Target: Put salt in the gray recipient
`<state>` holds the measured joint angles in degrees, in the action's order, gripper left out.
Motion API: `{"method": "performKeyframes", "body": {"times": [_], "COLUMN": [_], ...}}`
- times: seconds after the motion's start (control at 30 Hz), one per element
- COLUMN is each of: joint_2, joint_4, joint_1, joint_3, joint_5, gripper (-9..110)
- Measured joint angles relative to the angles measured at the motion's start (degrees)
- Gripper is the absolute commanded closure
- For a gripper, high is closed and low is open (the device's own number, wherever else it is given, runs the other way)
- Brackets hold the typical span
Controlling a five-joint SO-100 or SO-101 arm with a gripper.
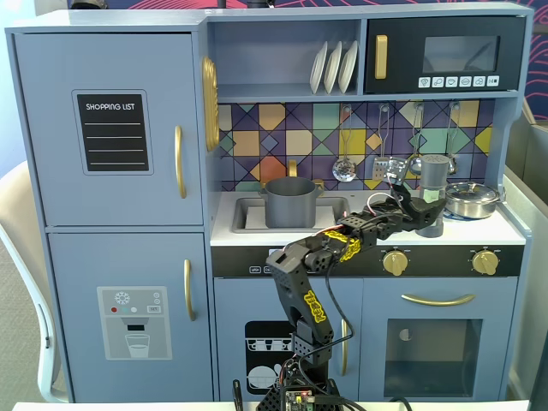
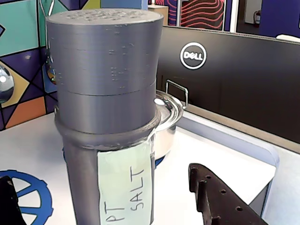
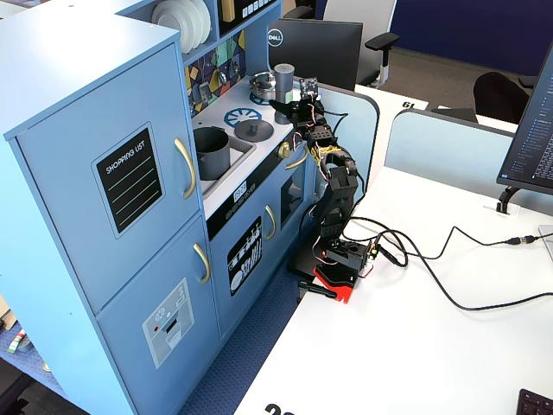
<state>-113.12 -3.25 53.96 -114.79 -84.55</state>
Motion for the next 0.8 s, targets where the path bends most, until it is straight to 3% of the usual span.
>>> {"method": "performKeyframes", "body": {"times": [0.8], "joint_2": [17.9], "joint_4": [-2.3], "joint_1": [-2.3], "joint_3": [16.8], "joint_5": [-2.9], "gripper": [58]}}
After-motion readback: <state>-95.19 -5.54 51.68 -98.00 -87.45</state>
